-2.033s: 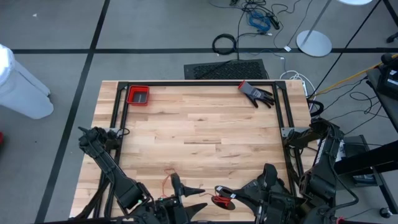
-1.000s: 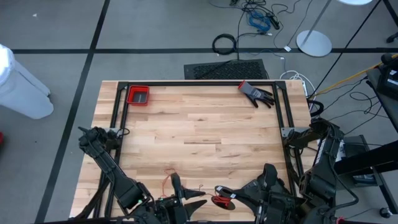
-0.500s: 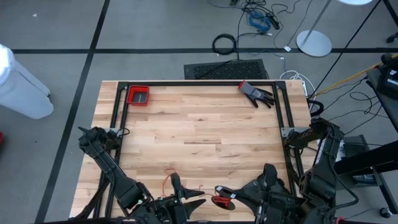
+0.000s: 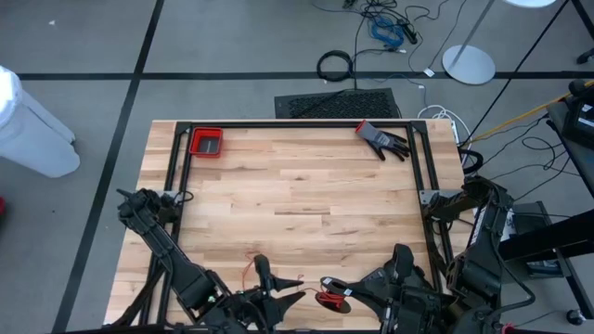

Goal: Coil cords
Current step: Coil the red wire onto the spool

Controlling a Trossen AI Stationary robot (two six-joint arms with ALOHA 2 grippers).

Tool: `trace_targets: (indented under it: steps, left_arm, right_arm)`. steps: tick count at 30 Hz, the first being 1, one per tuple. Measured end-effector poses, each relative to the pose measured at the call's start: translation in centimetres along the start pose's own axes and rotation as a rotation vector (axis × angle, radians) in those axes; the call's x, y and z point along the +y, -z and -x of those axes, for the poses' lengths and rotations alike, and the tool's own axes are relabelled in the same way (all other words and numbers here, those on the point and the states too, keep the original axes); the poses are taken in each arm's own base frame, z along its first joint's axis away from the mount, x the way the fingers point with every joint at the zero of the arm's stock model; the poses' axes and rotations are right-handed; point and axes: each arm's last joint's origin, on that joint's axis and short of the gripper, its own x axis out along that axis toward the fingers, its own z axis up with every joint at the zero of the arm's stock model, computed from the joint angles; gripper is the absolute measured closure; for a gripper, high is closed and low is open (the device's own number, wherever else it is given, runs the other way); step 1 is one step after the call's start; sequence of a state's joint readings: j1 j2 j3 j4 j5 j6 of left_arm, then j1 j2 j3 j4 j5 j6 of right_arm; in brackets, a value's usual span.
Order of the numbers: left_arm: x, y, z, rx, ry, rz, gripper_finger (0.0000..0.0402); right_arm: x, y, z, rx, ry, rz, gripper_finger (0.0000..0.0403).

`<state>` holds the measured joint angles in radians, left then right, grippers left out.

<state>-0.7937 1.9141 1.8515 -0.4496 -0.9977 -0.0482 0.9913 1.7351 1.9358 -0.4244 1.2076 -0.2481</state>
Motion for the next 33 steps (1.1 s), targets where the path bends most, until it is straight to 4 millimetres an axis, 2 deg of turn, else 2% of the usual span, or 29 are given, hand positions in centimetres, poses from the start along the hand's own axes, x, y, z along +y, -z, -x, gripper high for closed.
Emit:
trace_targets:
  steps: [29, 33]
  left_arm:
    - [-0.23, 0.15, 0.33, 0.006, 0.007, 0.024, 0.0289]
    - [-0.3, 0.16, 0.44, 0.006, 0.01, 0.031, 0.0307]
  right_arm:
    - [0.21, -0.01, 0.45, -0.004, -0.012, 0.014, 0.0403]
    - [0.2, -0.01, 0.43, -0.004, -0.011, 0.014, 0.0403]
